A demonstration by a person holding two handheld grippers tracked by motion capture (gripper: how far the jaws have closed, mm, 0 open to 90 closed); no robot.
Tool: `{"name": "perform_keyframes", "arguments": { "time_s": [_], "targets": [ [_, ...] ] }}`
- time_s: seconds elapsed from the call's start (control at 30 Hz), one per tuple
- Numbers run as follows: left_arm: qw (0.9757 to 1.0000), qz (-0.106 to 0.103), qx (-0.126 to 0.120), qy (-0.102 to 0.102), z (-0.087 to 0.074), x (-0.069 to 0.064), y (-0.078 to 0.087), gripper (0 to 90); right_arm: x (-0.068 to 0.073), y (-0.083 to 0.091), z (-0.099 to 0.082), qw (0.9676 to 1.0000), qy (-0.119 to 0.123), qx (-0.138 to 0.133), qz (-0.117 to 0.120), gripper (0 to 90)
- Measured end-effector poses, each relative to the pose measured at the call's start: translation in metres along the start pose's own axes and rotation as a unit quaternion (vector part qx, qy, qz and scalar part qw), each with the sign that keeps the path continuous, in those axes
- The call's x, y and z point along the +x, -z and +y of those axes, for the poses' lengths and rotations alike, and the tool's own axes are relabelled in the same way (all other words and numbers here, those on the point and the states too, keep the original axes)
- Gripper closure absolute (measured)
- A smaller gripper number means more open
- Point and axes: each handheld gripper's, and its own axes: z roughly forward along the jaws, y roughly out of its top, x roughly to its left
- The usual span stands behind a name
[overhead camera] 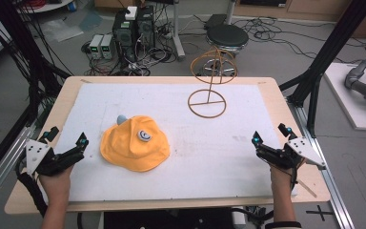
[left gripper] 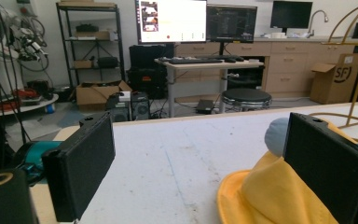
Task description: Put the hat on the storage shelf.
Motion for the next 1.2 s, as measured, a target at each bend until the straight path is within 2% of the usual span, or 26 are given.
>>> {"name": "perform_keyframes", "arguments": {
  "time_s": [0.33,0.5,0.67,0.83,0.9,1.0,1.2],
  "targets": [
    [0.9997,-0.015,-0.004,0.019,0.002,-0.003,-0.002,9.3,-0.003,0.001,-0.001,0.9999,-0.015,-0.004,0.000,3.2],
    [0.9996,-0.022,-0.008,0.016,0.006,-0.009,-0.002,9.3,-0.003,0.002,-0.001,0.9997,-0.023,-0.003,0.000,3.2],
    [0.9991,-0.041,-0.004,0.010,0.010,-0.019,-0.005,9.3,-0.004,0.002,-0.002,0.9997,-0.023,-0.003,0.000,3.2],
    [0.9980,-0.062,0.008,0.001,0.013,-0.034,-0.010,9.3,-0.005,0.002,-0.002,0.9997,-0.023,-0.002,-0.002,3.3],
    [0.9978,-0.064,0.019,0.002,0.013,-0.039,-0.014,9.3,-0.004,0.002,-0.002,0.9997,-0.025,-0.001,-0.001,3.2],
    [0.9962,-0.079,0.037,0.006,0.012,-0.045,-0.019,9.3,-0.004,0.002,-0.002,0.9997,-0.026,-0.002,-0.001,3.2],
    [0.9930,-0.105,0.054,0.004,0.011,-0.057,-0.025,9.3,-0.005,0.002,-0.003,0.9994,-0.034,-0.002,-0.003,3.3]
  ]
}}
